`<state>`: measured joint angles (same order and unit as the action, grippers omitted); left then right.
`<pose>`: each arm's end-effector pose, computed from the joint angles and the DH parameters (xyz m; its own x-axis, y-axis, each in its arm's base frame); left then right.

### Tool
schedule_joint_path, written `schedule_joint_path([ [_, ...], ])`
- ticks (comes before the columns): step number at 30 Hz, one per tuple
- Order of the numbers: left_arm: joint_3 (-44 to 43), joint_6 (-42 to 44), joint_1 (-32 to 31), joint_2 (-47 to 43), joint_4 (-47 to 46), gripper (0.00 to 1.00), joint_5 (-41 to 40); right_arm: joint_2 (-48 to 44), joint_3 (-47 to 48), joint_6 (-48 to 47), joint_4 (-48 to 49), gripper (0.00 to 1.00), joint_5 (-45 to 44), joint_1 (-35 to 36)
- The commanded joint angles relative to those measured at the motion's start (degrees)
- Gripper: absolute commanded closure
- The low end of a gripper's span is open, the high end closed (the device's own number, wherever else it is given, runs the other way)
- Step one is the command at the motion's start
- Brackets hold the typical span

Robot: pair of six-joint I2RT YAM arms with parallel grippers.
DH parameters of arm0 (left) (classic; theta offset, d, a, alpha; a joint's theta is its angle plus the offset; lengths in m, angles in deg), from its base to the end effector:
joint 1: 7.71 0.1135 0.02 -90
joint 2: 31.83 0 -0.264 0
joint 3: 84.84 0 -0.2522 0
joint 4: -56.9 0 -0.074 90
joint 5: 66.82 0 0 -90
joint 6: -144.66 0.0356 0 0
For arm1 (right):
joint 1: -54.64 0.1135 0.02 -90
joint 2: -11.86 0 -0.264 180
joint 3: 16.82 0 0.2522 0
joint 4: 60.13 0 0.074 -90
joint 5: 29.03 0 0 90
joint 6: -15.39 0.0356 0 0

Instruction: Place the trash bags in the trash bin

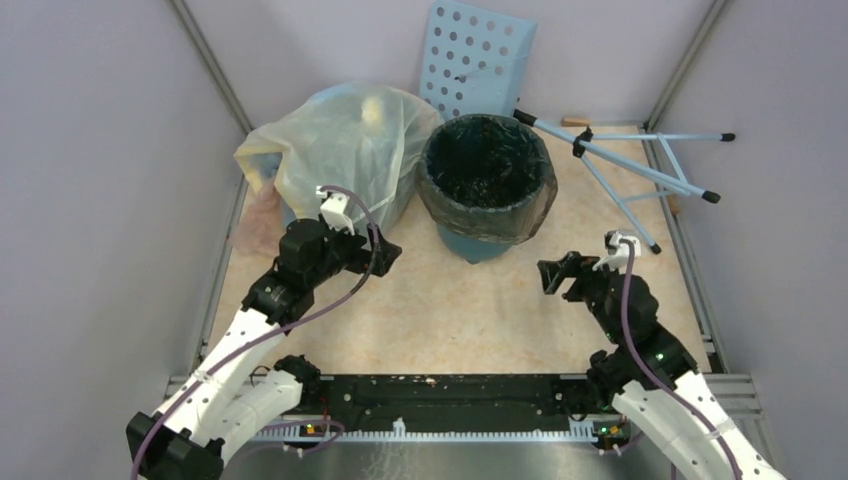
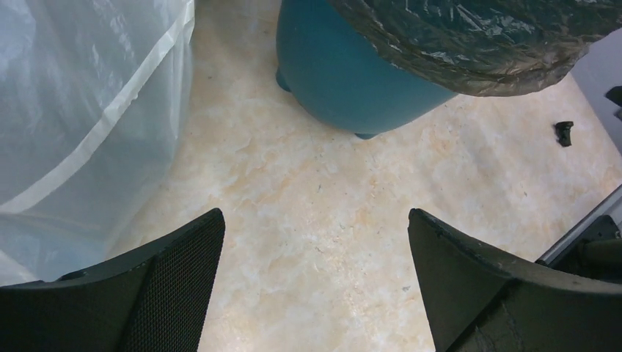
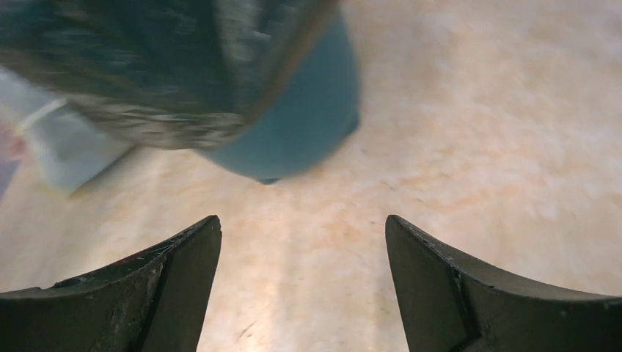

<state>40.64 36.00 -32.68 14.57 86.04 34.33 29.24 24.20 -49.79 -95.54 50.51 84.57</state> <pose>0.1687 -0.0861 0.3012 -0.4929 -0.1167 -0.8622 0.4434 0.8189 -0.3644 0.0949 0.0472 0.2713 -0.3018 0.3026 -0.9041 -0.2313 0.8967 0.3773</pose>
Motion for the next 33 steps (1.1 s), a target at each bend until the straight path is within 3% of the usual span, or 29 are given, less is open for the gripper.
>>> schedule_joint_path([
  [1, 1.2, 5.3, -0.1, 1.5, -7.6, 0.01, 2.4, 3.8, -2.8, 3.9, 6.2, 0.19, -16.0, -0.1],
  [4, 1.5, 1.7, -0.1, 3.7, -7.5, 0.01, -1.7, 12.4, -3.6, -4.4, 15.2, 0.17, -17.4, -0.1],
  [8, 2.6, -0.1, 0.0, 6.0, -8.3, 0.01, -7.5, 27.4, -4.1, -13.5, 30.4, 0.02, -20.2, -3.2],
  [13, 3.2, 2.2, 0.1, 6.6, -9.9, 0.01, -8.5, 39.4, -7.7, -12.4, 47.1, 0.01, -14.8, -16.9],
  [19, 5.4, 2.5, 0.1, 2.9, -8.4, 0.01, -13.2, 51.5, -11.3, -22.6, 66.3, 0.01, -12.1, -19.1],
  [22, 7.0, 2.5, 0.1, 0.2, -7.8, 0.01, -15.4, 58.1, -12.3, -28.0, 75.3, 0.01, -5.2, -20.0],
  [24, 7.6, 2.9, 0.1, -1.2, -7.4, 0.01, -15.4, 61.4, -10.6, -30.1, 75.9, 0.03, -2.6, -20.9],
  [28, 10.3, 3.9, 0.2, -2.4, -8.5, 0.01, -16.3, 64.4, -16.8, -20.4, 88.4, 0.01, 2.8, -29.6],
  [29, 11.8, 4.6, 0.2, -2.6, -10.0, 0.01, -16.8, 65.5, -18.5, -20.7, 93.9, 0.02, 3.7, -29.7],
  [30, 14.3, 5.8, 0.2, -2.8, -11.9, 0.01, -17.2, 65.3, -18.9, -21.8, 94.3, 0.07, 6.4, -29.7],
  [33, 18.5, 7.6, 0.4, -2.3, -18.4, 0.01, -19.7, 66.0, -20.1, -26.0, 98.0, 0.06, 15.8, -29.7],
])
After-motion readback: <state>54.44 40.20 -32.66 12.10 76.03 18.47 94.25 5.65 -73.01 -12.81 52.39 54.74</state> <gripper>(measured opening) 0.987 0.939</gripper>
